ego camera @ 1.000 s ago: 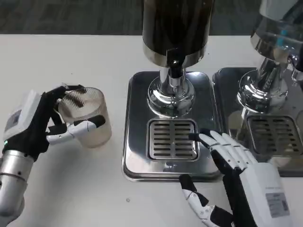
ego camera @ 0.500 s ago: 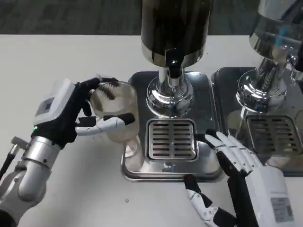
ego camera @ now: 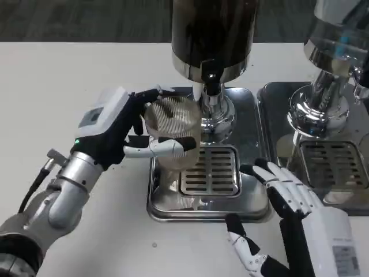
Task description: Grasp the cup under the faucet to collect the drink, then remove the cup.
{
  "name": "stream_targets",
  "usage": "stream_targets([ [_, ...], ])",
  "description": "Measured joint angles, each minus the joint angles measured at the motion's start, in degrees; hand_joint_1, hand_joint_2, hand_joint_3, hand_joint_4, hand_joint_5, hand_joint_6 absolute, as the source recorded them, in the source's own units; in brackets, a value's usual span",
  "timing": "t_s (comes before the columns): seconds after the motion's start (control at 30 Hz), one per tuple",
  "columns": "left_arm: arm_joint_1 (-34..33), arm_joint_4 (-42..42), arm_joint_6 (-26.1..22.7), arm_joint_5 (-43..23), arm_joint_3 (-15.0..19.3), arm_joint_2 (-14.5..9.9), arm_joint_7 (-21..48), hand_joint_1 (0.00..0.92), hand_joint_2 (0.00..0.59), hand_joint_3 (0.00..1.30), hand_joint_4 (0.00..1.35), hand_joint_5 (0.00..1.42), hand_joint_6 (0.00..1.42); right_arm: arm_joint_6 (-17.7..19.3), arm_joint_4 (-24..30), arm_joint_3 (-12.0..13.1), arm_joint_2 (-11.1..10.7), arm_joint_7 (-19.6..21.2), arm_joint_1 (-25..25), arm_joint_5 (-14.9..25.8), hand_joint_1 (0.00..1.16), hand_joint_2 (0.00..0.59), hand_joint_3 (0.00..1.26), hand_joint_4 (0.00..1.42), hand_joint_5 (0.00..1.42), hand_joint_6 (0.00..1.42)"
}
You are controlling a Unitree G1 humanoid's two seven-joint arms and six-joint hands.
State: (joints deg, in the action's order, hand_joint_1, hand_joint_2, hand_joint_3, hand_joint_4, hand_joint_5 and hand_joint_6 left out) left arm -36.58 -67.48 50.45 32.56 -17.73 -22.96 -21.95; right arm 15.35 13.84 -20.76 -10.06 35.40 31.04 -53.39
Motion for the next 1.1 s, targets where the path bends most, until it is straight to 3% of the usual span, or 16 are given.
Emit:
stream_targets([
  [0.5,-2.3,-1.7,-1.6,1.8,-2.9,2.5,2.7,0.402,0.142,0.53,0.61,0.85,0.99,-0.2,0.0,-0.2,0.7,1.2,0.6,-0.8,0.47,0.387,0.29,0.19,0.2,0.25],
  [0.83,-3.2,-2.5,-2.9,1.9,-4.3,3.5,2.7,0.339,0.13,0.46,0.54,0.73,0.8,-0.7,0.0,-0.3,1.0,1.6,0.9,-0.8,0.47,0.387,0.29,0.19,0.21,0.25],
  [1.1,-4.3,-2.7,-3.3,1.8,-5.7,3.7,4.7,0.245,0.107,0.37,0.41,0.54,0.56,-0.8,0.0,-0.6,1.3,1.7,1.8,-0.8,0.46,0.391,0.29,0.19,0.21,0.27],
])
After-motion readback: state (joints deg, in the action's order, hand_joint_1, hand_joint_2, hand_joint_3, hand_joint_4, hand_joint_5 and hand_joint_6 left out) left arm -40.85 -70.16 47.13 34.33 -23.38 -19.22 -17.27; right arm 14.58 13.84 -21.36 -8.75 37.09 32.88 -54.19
